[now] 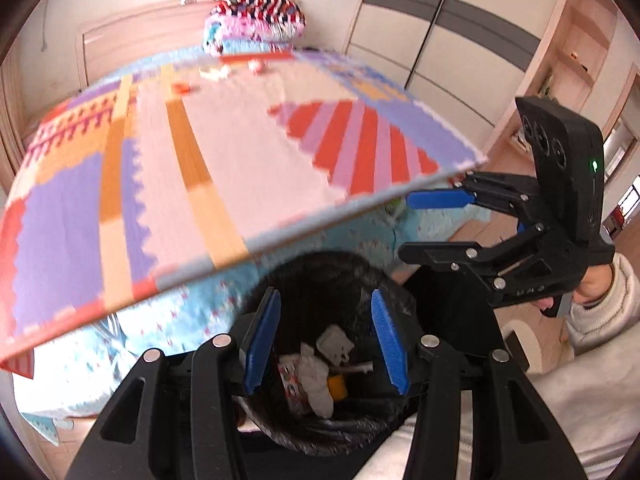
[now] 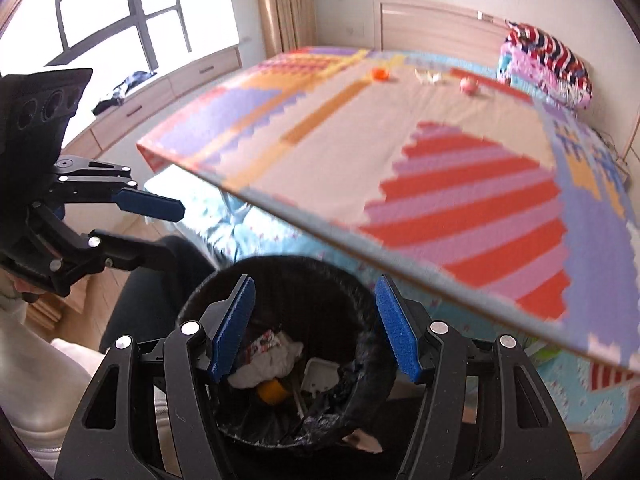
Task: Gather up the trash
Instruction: 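Move both tools back over the bed toward the orange cap and pig toy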
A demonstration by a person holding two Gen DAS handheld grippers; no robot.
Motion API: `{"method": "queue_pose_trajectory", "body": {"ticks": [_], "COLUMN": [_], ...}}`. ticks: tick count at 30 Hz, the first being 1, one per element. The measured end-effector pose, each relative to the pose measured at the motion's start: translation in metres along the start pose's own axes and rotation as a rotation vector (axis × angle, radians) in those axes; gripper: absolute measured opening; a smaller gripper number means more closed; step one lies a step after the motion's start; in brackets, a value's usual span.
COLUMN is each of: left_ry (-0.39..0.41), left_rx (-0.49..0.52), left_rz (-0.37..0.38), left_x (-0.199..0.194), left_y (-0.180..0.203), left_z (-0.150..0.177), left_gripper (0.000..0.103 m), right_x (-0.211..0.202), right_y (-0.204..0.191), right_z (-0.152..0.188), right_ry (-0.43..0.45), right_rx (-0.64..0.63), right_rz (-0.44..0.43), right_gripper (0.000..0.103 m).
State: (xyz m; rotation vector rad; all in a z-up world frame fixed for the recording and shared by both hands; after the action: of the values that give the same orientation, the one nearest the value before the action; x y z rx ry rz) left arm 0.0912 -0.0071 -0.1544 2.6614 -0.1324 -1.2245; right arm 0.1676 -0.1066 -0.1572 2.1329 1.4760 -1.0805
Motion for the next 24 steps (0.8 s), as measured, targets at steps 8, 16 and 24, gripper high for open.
{"method": "queue_pose_trajectory", "body": {"ticks": [8, 16, 24], "left_ry": [0.073, 0.100, 0.114], "left_rx": [0.007, 0.015, 0.011], "left_rz": [-0.035, -0.047, -0.083], "left_x": [-0.010, -0.006, 0.008], "left_y": [-0.017, -0.039, -0.070], "left_z": [-0.042, -0.078, -0.119], "left_gripper": [0.046, 0.046, 0.046], "right_x": [-0.005, -0.001, 0.012], "right_y": [0.020, 0.045, 0.074], "right_z": [-0.035, -0.071, -0.104], "right_ry": [0.056, 0.102, 0.133], "right_rx": [0.009, 0.029, 0.051], "right_rz": [0.043, 0.092, 0.159], "right_gripper": [0.063, 0.062, 0.063]}}
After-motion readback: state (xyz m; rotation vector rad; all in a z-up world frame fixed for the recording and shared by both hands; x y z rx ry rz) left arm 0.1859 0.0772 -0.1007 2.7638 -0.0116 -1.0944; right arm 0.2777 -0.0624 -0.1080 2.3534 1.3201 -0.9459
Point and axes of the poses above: each gripper's, at about its wrist camera, not at the fingertips, and x roughly the way its jaws point, y to its right, z to its underside, the point moved 6 cm from there along x, roughly the way its jaws point, and after that the axes turned 3 degrees about y, right-handed, at the moved point
